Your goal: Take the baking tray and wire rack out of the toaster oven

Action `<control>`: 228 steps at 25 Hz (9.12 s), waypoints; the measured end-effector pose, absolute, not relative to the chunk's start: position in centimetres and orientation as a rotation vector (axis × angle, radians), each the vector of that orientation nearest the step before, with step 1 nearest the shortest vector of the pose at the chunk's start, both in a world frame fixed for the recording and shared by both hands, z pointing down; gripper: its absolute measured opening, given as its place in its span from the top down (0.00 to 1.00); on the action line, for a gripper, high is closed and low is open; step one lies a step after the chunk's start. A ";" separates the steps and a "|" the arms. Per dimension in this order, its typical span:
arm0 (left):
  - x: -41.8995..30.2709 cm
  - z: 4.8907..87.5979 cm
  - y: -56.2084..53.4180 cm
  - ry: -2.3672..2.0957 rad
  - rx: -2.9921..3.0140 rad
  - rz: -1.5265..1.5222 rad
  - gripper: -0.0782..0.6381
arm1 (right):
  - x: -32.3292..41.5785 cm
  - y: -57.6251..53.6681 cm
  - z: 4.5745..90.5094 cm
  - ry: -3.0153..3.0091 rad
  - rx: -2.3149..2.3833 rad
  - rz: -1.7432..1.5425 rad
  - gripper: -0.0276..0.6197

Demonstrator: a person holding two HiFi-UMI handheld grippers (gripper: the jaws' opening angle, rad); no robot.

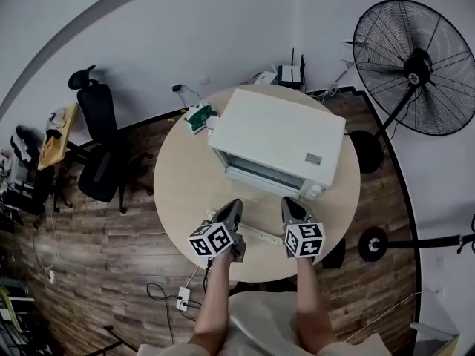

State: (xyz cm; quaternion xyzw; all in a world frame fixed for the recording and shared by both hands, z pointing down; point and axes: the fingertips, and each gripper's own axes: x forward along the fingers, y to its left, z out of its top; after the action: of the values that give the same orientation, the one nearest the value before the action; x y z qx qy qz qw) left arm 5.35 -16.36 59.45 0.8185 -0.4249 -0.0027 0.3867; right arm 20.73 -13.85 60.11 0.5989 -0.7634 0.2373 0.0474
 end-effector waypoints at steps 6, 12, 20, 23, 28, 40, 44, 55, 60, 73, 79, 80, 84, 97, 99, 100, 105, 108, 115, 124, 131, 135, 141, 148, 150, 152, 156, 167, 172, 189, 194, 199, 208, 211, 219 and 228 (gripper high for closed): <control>3.7 61.0 -16.6 -1.110 2.002 -0.034 0.81 | 21.2 -14.9 62.0 -2.298 1.824 0.788 0.96; 3.3 61.3 -18.1 -1.037 1.998 -0.053 0.81 | 21.1 -15.9 62.4 -2.242 1.864 0.781 0.96; 4.2 61.1 -20.7 -0.878 1.991 -0.132 0.81 | 19.7 -16.1 61.2 -2.124 1.948 0.693 0.96; 4.8 61.7 -21.0 -0.817 1.945 -0.184 0.81 | 18.9 -16.1 61.4 -2.088 1.943 0.679 0.96; 5.2 62.1 -21.4 -0.772 1.925 -0.219 0.81 | 18.3 -15.3 61.7 -2.052 1.949 0.660 0.96; 8.2 64.7 -24.6 -0.736 1.835 -0.329 0.81 | 17.8 -17.6 63.6 -2.094 1.861 0.697 0.96; 8.5 66.0 -26.7 -0.738 1.783 -0.371 0.81 | 17.7 -18.6 64.2 -2.108 1.859 0.745 0.96; 12.4 68.5 -28.8 -0.666 1.746 -0.354 0.80 | 17.7 -18.9 65.7 -2.101 1.799 0.770 0.96; 13.7 68.9 -30.0 -0.634 1.732 -0.376 0.75 | 17.4 -19.4 65.1 -2.111 1.778 0.742 0.96; 16.0 70.4 -32.9 -0.622 1.637 -0.488 0.73 | 16.8 -20.2 65.1 -2.124 1.734 0.732 0.96; 16.9 70.4 -33.8 -0.655 1.671 -0.473 0.73 | 17.6 -20.7 63.9 -2.125 1.766 0.715 0.96; 16.9 70.4 -34.0 -0.654 1.667 -0.476 0.73 | 17.7 -20.8 63.8 -2.125 1.770 0.714 0.96; 17.5 70.7 -34.4 -0.640 1.675 -0.450 0.73 | 18.3 -20.5 63.8 -2.115 1.777 0.715 0.96; 18.0 71.5 -34.7 -0.635 1.586 -0.454 0.73 | 18.9 -19.7 63.1 -2.102 1.806 0.708 0.96; 17.8 71.5 -34.6 -0.638 1.590 -0.438 0.73 | 18.8 -19.6 63.2 -2.098 1.807 0.712 0.96; 17.8 71.5 -34.6 -0.639 1.594 -0.430 0.73 | 18.8 -19.6 63.3 -2.096 1.807 0.714 0.96; 17.5 71.6 -34.2 -0.644 1.586 -0.405 0.73 | 18.6 -19.0 63.3 -2.092 1.815 0.717 0.96; 17.3 71.7 -34.0 -0.644 1.575 -0.411 0.73 | 18.8 -18.8 63.1 -2.090 1.830 0.710 0.96; 16.2 71.8 -32.8 -0.641 1.566 -0.414 0.73 | 18.6 -17.5 63.2 -2.078 1.847 0.716 0.96; 15.4 72.0 -31.5 -0.639 1.552 -0.408 0.73 | 18.6 -16.5 62.4 -2.069 1.889 0.708 0.96; 14.9 72.3 -30.7 -0.627 1.543 -0.400 0.73 | 18.0 -16.0 62.1 -2.080 1.889 0.700 0.96; 14.6 72.1 -30.2 -0.620 1.549 -0.390 0.73 | 17.9 -15.6 62.0 -2.076 1.894 0.699 0.96; 14.1 71.9 -29.6 -0.605 1.539 -0.409 0.73 | 17.9 -15.0 62.4 -2.067 1.886 0.698 0.96; 13.5 72.1 -28.7 -0.599 1.542 -0.403 0.73 | 17.7 -14.3 63.0 -2.061 1.886 0.715 0.96; 13.3 72.1 -28.4 -0.600 1.537 -0.403 0.73 | 17.5 -14.2 63.0 -2.063 1.890 0.717 0.96; 13.2 72.1 -28.1 -0.600 1.538 -0.400 0.73 | 17.4 -14.0 63.1 -2.064 1.896 0.718 0.96; 12.8 72.3 -27.4 -0.593 1.550 -0.385 0.73 | 17.1 -13.5 63.3 -2.069 1.895 0.713 0.96; 11.8 72.6 -25.9 -0.594 1.545 -0.392 0.73 | 17.1 -12.7 62.9 -2.069 1.910 0.691 0.96; 11.5 72.4 -25.2 -0.597 1.551 -0.394 0.73 | 16.9 -12.7 62.0 -2.104 1.944 0.710 0.96; 9.6 72.5 -22.2 -0.594 1.546 -0.398 0.73 | 14.8 -12.8 60.9 -2.170 1.946 0.710 0.96; 9.0 72.4 -21.2 -0.588 1.542 -0.407 0.73 | 14.2 -13.5 60.7 -2.189 1.918 0.695 0.96; 8.2 72.4 -20.2 -0.573 1.542 -0.420 0.74 | 13.5 -14.2 60.5 -2.214 1.890 0.687 0.96; 5.8 72.3 -18.5 -0.573 1.556 -0.418 0.73 | 11.8 -14.1 61.2 -2.229 1.861 0.708 0.96; 5.0 72.4 -17.6 -0.554 1.554 -0.424 0.74 | 11.5 -13.8 61.6 -2.227 1.851 0.715 0.96; 2.9 72.1 -15.5 -0.527 1.571 -0.424 0.74 | 9.3 -14.0 62.1 -2.250 1.790 0.697 0.96; -0.9 71.9 -14.5 -0.546 1.551 -0.477 0.74 | 6.9 -14.5 62.7 -2.270 1.716 0.695 0.96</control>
State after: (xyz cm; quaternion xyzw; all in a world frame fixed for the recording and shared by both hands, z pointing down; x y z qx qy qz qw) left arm -0.87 -14.54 71.95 0.6841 -0.2407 -0.2104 0.6556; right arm 6.90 -14.47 62.66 0.5824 -0.7707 0.2360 0.1059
